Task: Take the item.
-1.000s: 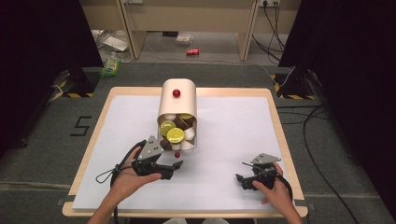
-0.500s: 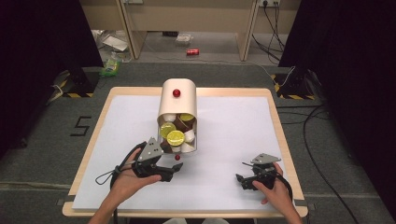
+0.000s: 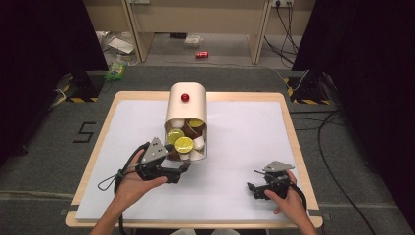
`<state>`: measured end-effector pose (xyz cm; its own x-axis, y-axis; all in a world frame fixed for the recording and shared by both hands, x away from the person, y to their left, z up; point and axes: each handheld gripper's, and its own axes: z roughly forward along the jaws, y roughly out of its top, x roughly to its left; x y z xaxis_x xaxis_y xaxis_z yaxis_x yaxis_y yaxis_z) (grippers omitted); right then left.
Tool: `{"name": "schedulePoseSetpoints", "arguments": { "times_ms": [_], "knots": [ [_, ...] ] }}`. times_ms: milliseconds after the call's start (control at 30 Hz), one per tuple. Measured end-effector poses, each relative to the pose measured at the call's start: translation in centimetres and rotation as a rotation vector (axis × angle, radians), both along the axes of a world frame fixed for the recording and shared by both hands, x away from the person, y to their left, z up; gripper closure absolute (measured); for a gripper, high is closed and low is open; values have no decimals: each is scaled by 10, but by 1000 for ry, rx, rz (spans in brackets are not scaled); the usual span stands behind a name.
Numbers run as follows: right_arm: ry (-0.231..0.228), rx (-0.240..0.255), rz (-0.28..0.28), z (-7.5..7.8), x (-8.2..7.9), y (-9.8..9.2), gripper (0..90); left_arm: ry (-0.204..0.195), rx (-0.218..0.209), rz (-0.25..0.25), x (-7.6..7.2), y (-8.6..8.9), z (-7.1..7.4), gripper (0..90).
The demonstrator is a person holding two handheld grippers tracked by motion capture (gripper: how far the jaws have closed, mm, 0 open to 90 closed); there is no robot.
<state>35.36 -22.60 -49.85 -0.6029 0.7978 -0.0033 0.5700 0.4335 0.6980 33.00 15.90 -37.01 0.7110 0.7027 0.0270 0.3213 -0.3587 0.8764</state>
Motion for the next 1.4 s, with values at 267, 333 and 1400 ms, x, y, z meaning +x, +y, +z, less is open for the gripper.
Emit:
{"name": "schedulePoseSetpoints", "arguments": {
  "times_ms": [267,333,1400],
  "knots": [
    [6,4,-6,0,-1,1,3,-18,24,38,11,-7,0,209],
    [7,5,-6,0,-1,1,3,-22,26,47,15,-8,0,211],
    [0,0,0,0,0,0,3,10,13,32,31,-6,10,380]
  ]
}}
